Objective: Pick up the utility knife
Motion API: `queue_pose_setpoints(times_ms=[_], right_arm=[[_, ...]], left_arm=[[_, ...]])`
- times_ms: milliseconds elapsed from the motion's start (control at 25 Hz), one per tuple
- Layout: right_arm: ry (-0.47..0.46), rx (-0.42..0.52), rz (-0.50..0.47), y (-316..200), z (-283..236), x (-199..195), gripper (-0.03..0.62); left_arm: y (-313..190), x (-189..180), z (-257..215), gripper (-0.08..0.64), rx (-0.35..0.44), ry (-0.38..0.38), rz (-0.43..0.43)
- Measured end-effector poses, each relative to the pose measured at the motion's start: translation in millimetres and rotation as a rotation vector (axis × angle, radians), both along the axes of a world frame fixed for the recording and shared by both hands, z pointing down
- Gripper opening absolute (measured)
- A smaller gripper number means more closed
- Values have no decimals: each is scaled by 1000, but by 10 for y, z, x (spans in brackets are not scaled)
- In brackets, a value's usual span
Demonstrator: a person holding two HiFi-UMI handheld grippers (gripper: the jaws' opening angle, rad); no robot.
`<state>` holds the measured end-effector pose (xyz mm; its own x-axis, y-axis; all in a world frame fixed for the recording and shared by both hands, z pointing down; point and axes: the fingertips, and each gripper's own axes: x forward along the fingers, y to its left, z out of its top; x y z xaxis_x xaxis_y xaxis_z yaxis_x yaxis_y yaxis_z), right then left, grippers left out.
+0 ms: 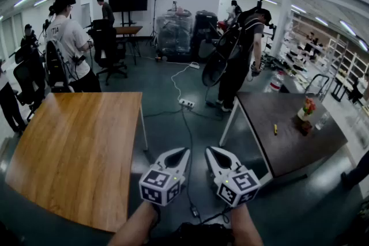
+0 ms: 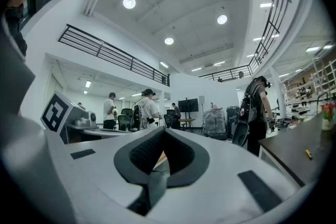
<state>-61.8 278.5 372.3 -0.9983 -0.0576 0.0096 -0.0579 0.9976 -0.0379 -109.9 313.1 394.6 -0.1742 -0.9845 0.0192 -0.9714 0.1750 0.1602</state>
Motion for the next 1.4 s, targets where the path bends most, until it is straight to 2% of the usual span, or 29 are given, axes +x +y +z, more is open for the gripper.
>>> queue_pose_setpoints(times_ms=[640,920,1120,1400], right_arm=[[23,-7,47,35,-8,1,9],[28,-5,81,-135,58,-27,9],[35,-13,122,-354,95,-34,9],[43,-46,187,-912,232,6,9]], left_arm=[[30,-12,-21,6,-7,1,16],[-130,-52,70,6,-17,11,44],[-351,-127,86,6,-29,7,64],[-911,-129,172,6,-62,8,125]])
